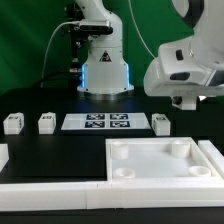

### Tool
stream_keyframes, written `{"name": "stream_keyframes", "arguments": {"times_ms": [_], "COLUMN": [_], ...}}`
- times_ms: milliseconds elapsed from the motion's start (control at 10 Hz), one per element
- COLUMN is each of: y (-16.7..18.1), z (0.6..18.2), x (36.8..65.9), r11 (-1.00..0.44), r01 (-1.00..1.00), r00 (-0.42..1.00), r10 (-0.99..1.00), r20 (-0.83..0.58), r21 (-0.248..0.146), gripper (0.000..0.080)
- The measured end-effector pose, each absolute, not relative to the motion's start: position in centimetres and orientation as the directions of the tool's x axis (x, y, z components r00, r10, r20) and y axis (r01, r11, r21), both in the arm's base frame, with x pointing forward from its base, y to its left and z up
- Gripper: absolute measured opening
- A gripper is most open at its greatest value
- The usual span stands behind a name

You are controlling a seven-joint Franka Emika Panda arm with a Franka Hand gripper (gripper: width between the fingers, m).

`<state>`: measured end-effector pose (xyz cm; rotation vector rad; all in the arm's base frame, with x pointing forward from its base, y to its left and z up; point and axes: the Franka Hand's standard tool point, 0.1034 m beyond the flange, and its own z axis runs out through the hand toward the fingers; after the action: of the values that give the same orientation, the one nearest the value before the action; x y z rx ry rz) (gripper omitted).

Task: Assemble one leg

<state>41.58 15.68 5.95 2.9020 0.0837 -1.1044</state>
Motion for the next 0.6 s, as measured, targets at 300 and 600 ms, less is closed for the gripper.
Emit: {"name": "stream_keyframes", "arguments": {"times_ms": [300,600], "y": [16.1,15.0], "z": [6.1,6.8], "x": [42.3,43.0], "r11": [-0.998,-0.992], "r01": [0.052,0.111], "r00": [0.927,0.986], "r10": [0.056,0.118], "r20": [-0.37,-0.114], "r21": [-0.019,-0.059], "gripper": [0.0293,0.0293]}}
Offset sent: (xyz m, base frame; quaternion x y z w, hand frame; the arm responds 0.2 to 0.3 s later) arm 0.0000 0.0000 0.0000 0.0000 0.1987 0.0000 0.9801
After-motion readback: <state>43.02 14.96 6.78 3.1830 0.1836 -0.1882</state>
